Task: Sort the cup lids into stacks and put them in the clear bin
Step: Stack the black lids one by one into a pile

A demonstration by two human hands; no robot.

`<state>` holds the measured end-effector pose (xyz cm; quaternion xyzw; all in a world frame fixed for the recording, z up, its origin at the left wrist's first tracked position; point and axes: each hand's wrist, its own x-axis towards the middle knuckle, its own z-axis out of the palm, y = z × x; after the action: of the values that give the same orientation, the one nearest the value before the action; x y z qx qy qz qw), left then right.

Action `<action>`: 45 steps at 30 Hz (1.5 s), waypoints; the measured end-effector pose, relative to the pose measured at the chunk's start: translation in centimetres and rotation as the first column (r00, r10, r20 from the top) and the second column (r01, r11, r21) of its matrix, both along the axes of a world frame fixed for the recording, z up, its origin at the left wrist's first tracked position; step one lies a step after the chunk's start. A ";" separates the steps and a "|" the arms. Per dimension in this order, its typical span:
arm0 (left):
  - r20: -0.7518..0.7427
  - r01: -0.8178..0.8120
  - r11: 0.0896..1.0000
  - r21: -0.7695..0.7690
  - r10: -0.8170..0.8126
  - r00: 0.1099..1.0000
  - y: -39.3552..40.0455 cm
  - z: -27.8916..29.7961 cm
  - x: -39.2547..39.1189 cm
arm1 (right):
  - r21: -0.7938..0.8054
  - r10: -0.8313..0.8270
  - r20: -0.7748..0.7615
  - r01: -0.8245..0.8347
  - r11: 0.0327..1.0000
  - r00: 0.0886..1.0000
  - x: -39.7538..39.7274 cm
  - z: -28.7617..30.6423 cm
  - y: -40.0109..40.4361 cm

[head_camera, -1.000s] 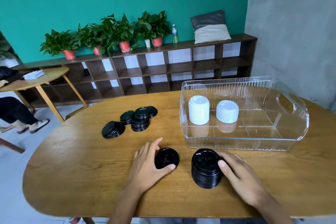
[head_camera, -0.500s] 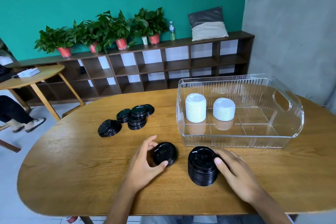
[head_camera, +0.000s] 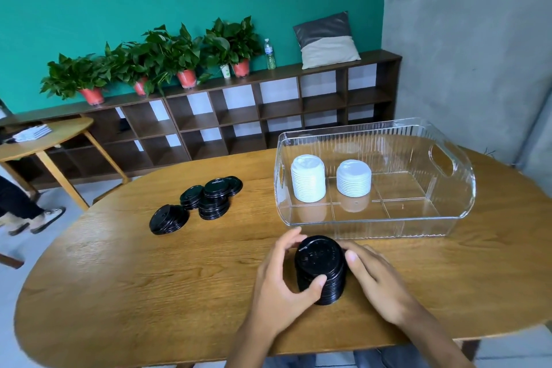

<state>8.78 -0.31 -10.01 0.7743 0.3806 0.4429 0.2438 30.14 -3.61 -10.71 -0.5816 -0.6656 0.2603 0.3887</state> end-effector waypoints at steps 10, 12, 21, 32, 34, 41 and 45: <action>0.016 -0.018 1.000 0.010 0.017 1.000 0.0 -0.6 0.4 | -0.002 -0.027 0.129 0.027 1.000 0.991 -0.2 -0.2 0.5; 0.050 -0.024 1.000 -0.004 0.024 0.998 0.0 -0.7 0.4 | -0.001 -0.032 0.126 0.033 0.999 0.992 -0.2 -0.1 0.5; 0.133 -0.035 0.997 -0.067 0.044 0.990 0.0 -1.2 0.5 | -0.004 -0.030 0.095 0.030 1.000 0.995 -0.2 0.3 0.4; 0.089 -0.032 0.997 -0.066 0.037 0.995 0.3 -1.6 0.3 | -0.020 -0.017 0.056 0.018 1.000 0.998 -0.1 0.2 0.3; 0.071 -0.027 0.998 -0.057 0.031 0.997 0.3 -1.6 0.3 | -0.022 -0.024 0.043 0.025 0.999 0.999 -0.1 0.1 0.2; -0.013 -0.052 0.996 -0.074 0.051 0.999 -0.1 -1.5 0.4 | -0.019 -0.025 0.043 0.026 0.999 0.999 -0.2 0.0 0.2; -0.105 -0.027 0.992 -0.122 0.014 0.994 -0.7 -1.4 0.1 | -0.016 -0.018 0.043 0.019 1.000 0.999 -0.2 -0.1 0.2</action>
<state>8.87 -0.99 -11.39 0.7759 0.4272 0.3801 0.2664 29.97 -3.44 -10.76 -0.5964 -0.6660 0.2499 0.3719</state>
